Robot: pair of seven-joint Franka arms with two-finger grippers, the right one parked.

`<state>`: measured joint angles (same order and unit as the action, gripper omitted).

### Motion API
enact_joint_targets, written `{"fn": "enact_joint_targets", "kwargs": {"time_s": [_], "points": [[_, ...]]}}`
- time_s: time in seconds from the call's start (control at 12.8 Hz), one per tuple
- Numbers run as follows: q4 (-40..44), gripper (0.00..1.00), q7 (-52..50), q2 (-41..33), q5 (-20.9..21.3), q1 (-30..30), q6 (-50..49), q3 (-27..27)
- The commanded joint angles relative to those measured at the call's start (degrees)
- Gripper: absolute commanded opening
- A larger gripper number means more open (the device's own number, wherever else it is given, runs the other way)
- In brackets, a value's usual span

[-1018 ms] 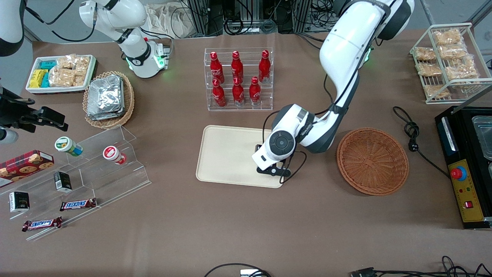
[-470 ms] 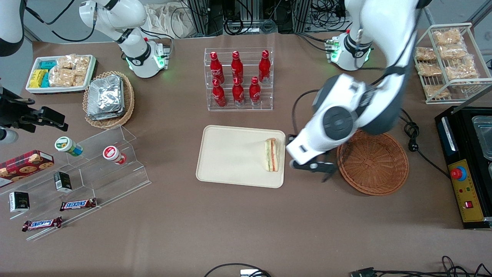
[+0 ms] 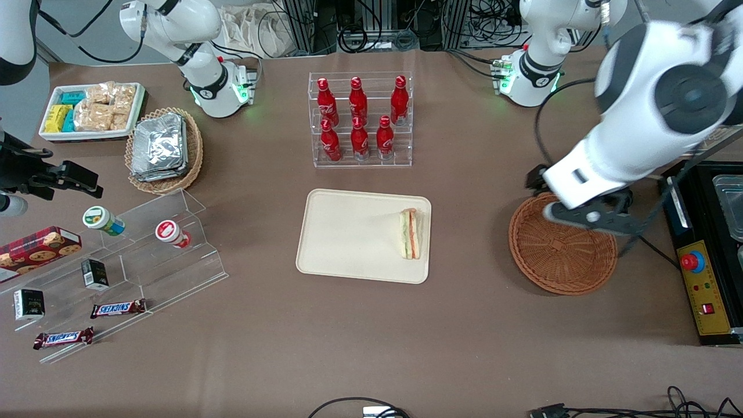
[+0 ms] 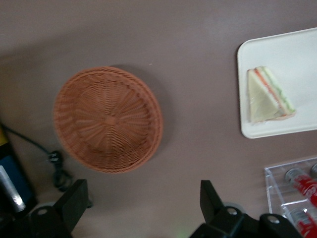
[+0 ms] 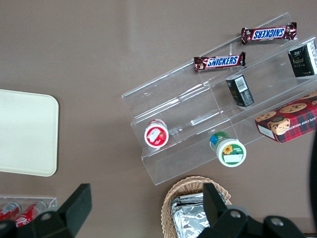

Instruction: Place sandwich from basket to tray

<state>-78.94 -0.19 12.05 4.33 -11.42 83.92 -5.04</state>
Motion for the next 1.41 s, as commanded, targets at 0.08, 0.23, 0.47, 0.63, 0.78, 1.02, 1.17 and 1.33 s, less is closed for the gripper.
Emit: {"fn": "enact_joint_targets", "kwargs": {"time_s": [0.08,0.23,0.47,0.63,0.78,1.02,1.17,1.33], "points": [[1.16,1.0,3.79,-3.34,2.35,4.54,-4.9,-0.05],[0.72,1.0,4.67,-3.52,1.56,6.83,-6.48,-0.05],[-0.68,1.0,5.74,-4.4,1.38,7.02,-8.95,-0.23],[-3.22,1.0,5.56,-6.06,1.47,7.02,-8.95,-0.32],[-5.6,1.0,5.56,-7.47,1.38,7.2,-8.6,-0.14],[-6.65,0.99,5.56,-8.0,1.38,7.29,-8.78,-0.14],[-9.02,0.99,5.56,-9.49,1.38,7.37,-8.69,-0.14],[-10.17,0.99,5.56,-10.2,1.38,7.37,-8.69,-0.14]]}}
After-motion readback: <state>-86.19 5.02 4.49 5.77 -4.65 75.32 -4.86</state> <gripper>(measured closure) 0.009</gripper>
